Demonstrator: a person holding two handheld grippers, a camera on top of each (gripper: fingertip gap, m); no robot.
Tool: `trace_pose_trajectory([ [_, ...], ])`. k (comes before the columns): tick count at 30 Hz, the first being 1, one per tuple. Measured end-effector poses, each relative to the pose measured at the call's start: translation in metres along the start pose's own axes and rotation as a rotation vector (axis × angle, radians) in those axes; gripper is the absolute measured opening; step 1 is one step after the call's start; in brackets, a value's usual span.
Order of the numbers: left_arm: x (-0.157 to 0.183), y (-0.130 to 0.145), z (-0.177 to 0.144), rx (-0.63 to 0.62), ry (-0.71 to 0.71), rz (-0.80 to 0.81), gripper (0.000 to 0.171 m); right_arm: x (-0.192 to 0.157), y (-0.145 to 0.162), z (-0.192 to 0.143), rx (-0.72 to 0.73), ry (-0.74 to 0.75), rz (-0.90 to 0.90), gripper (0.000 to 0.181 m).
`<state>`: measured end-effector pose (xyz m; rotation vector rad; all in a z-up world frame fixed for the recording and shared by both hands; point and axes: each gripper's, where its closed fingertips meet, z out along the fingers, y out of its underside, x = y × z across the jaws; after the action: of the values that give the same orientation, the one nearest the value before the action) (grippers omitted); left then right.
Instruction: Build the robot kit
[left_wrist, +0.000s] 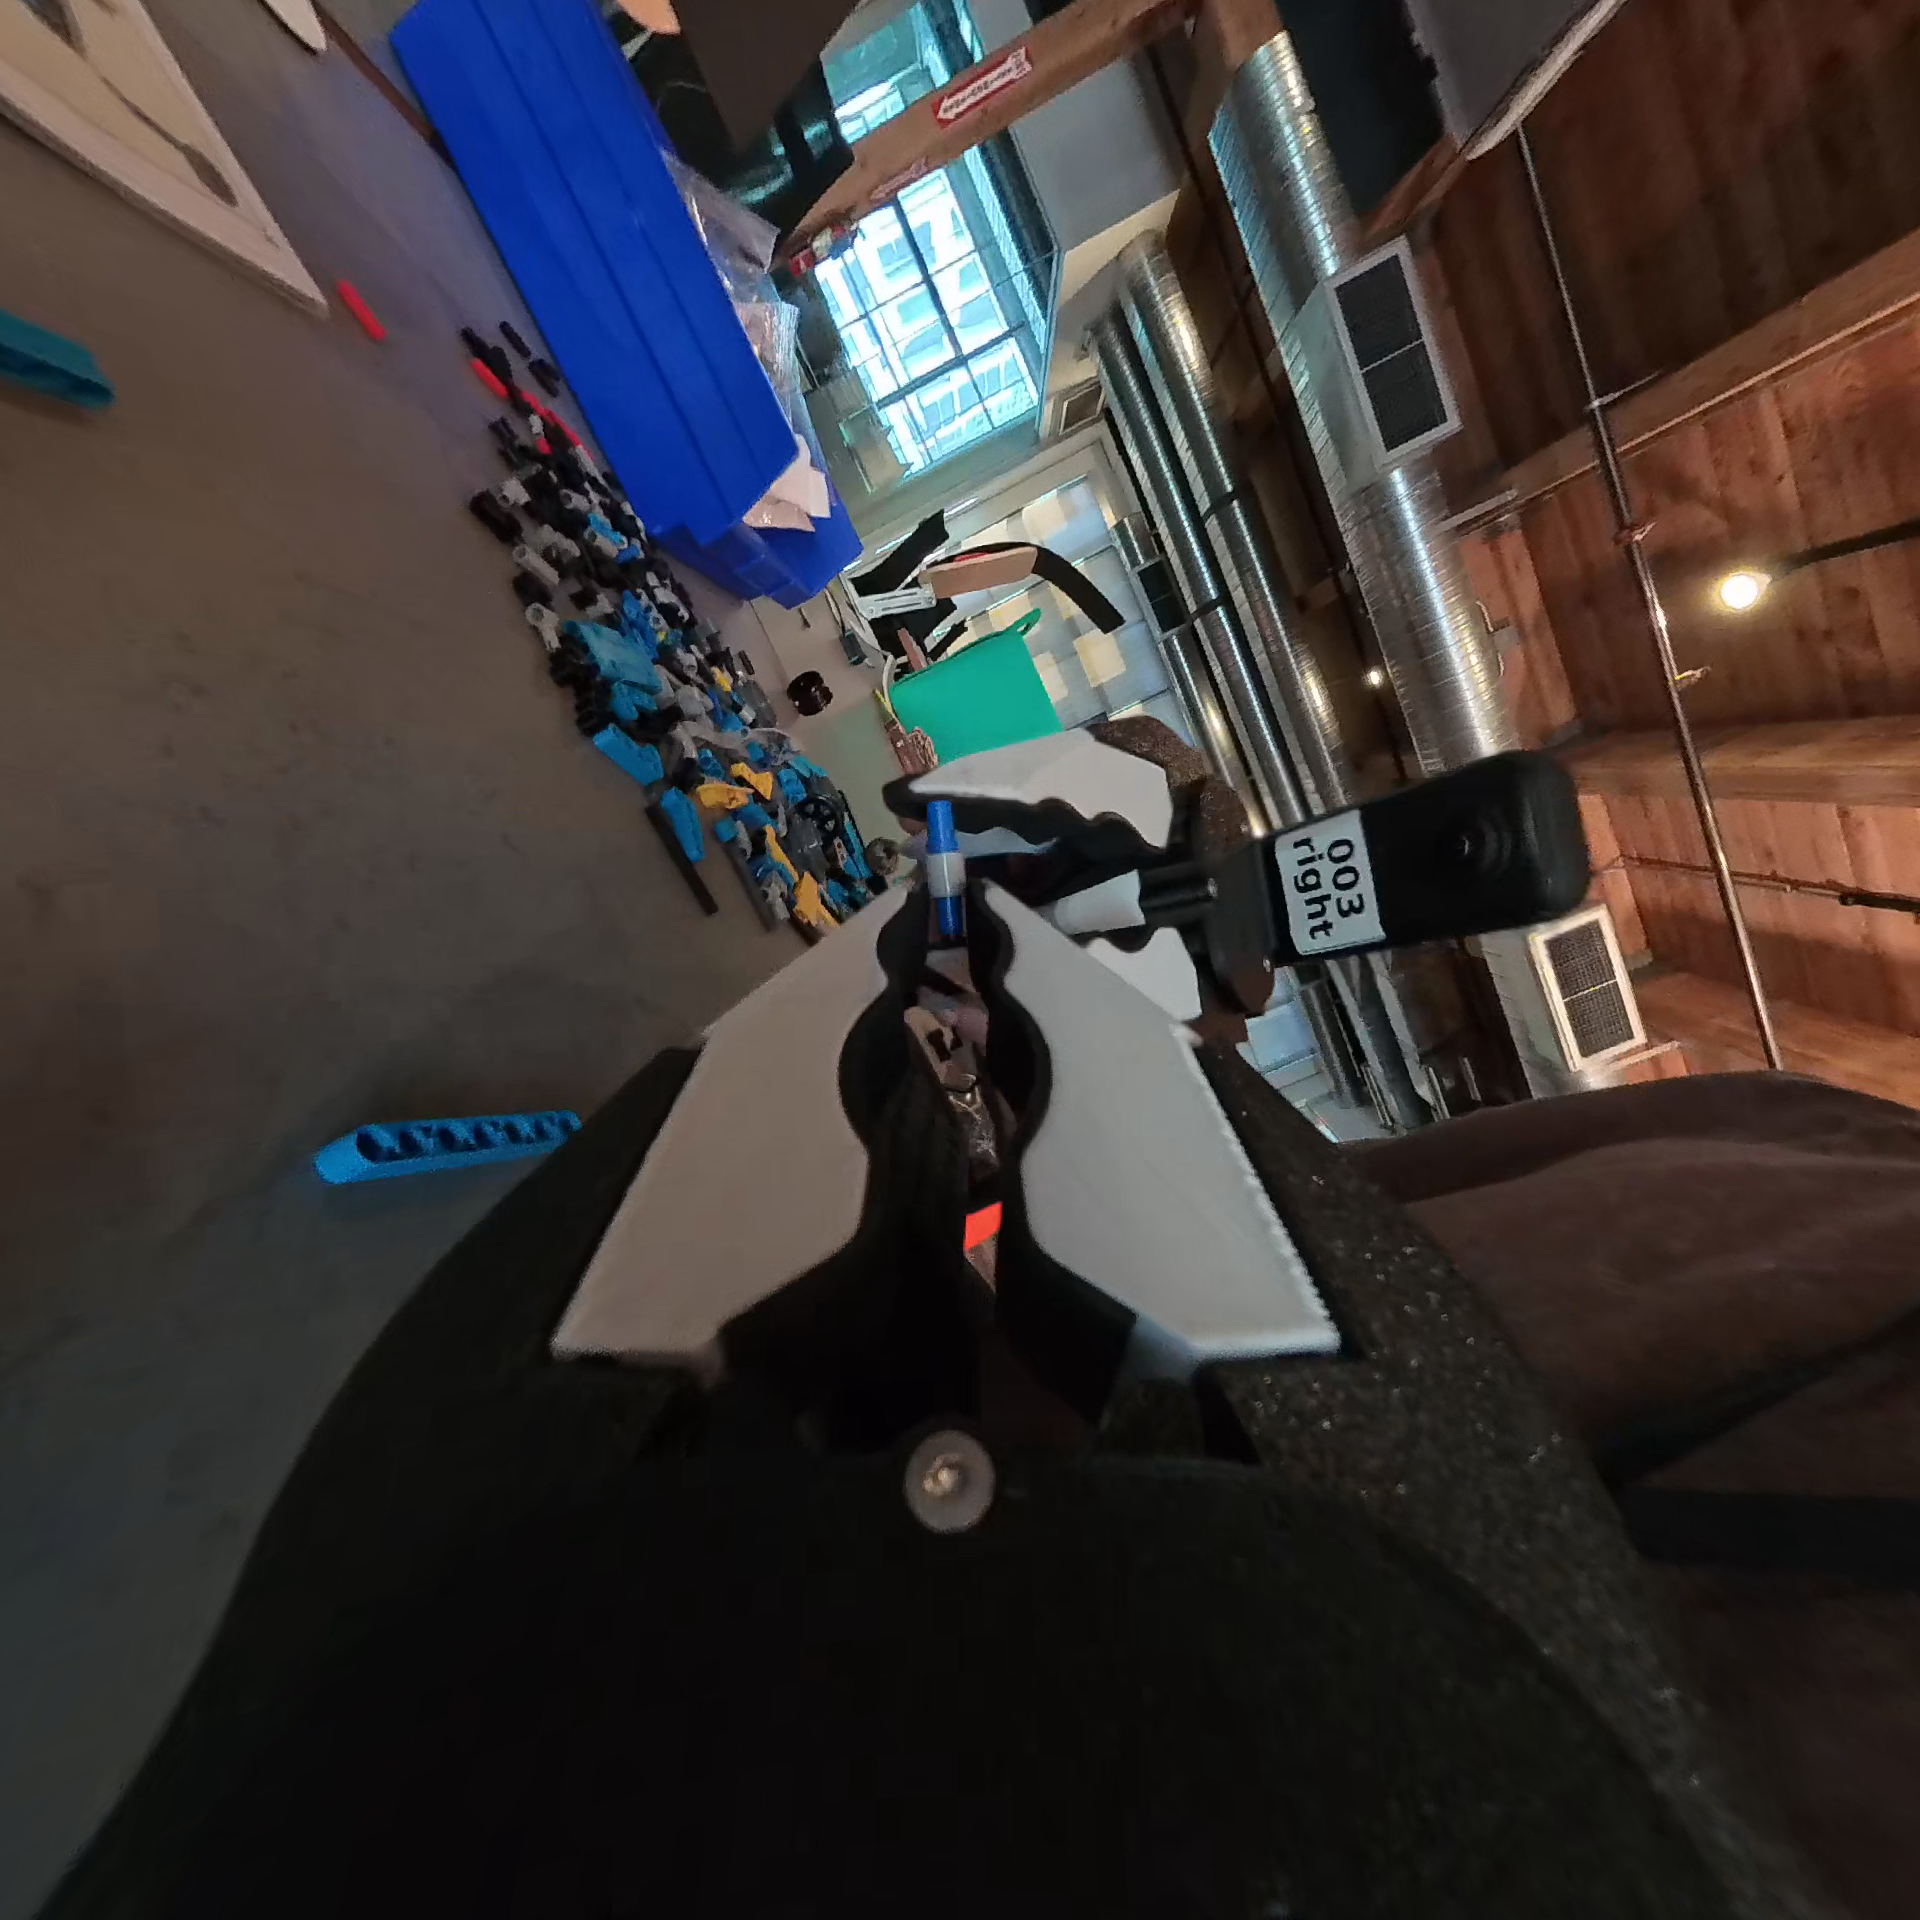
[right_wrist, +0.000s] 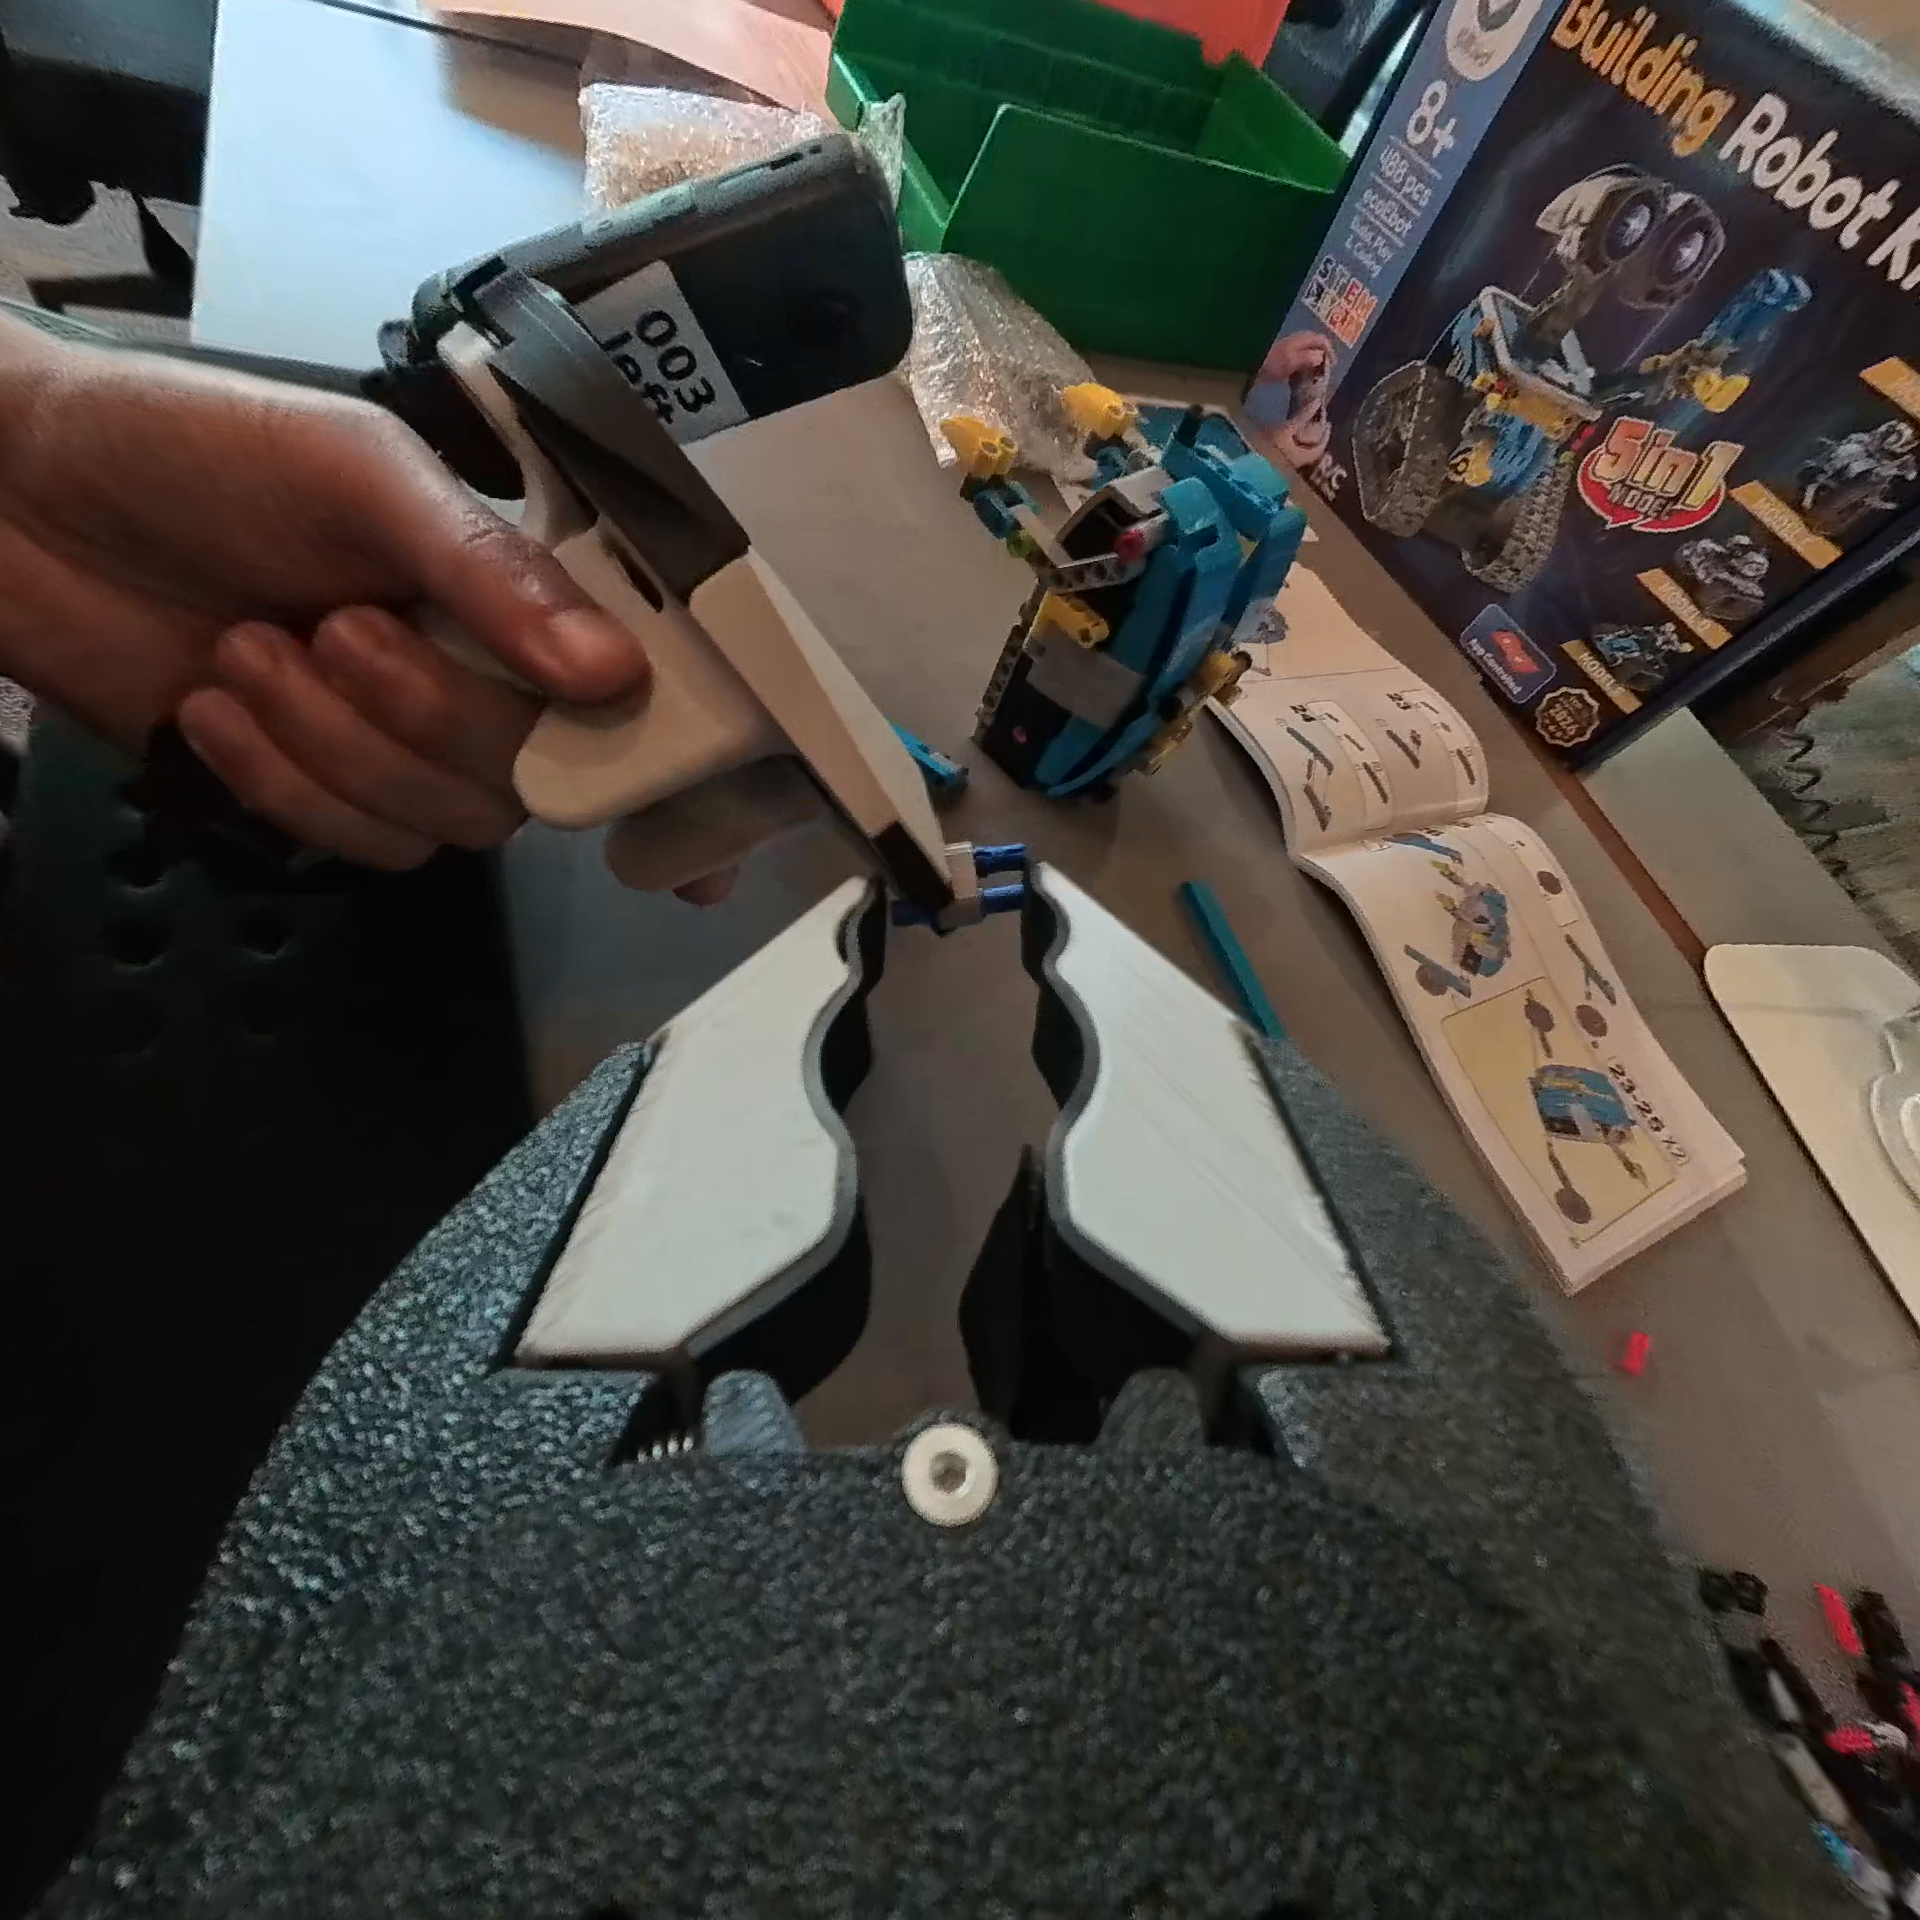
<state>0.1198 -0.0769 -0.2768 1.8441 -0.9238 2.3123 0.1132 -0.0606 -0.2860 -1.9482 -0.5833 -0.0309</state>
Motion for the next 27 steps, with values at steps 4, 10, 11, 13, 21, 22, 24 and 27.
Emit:
trace_pose_trajectory([
  [4, 0.003, -0.002, 0.002, -0.015, 0.022, -0.039, 0.005, 0.004, -0.008, -0.005, 0.100, -0.062, 0.075, 0.039],
  [10, 0.000, 0.012, 0.003, -0.108, 0.030, -0.058, 0.004, -0.012, -0.004, -0.002, 0.126, -0.136, 0.069, 0.037],
  [11, 0.000, 0.015, 0.004, -0.125, 0.024, -0.051, 0.004, -0.015, -0.003, -0.002, 0.124, -0.149, 0.084, 0.035],
  [13, 0.000, 0.018, 0.007, -0.135, 0.010, -0.026, 0.002, -0.031, -0.008, -0.002, 0.158, -0.212, 0.112, 0.026],
  [21, -0.009, 0.019, -0.002, -0.200, -0.051, -0.003, 0.006, -0.013, 0.003, -0.007, 0.127, -0.159, 0.046, 0.031],
  [22, -0.009, 0.019, -0.003, -0.212, -0.035, -0.038, 0.005, -0.010, 0.003, -0.011, 0.152, -0.180, 0.075, 0.030],
  [24, -0.013, 0.014, -0.006, -0.207, -0.040, -0.061, 0.005, -0.007, 0.002, -0.017, 0.183, -0.238, 0.146, 0.026],
  [27, -0.009, 0.007, -0.004, -0.168, 0.002, -0.115, 0.006, 0.002, 0.003, -0.014, 0.179, -0.216, 0.202, 0.036],
])
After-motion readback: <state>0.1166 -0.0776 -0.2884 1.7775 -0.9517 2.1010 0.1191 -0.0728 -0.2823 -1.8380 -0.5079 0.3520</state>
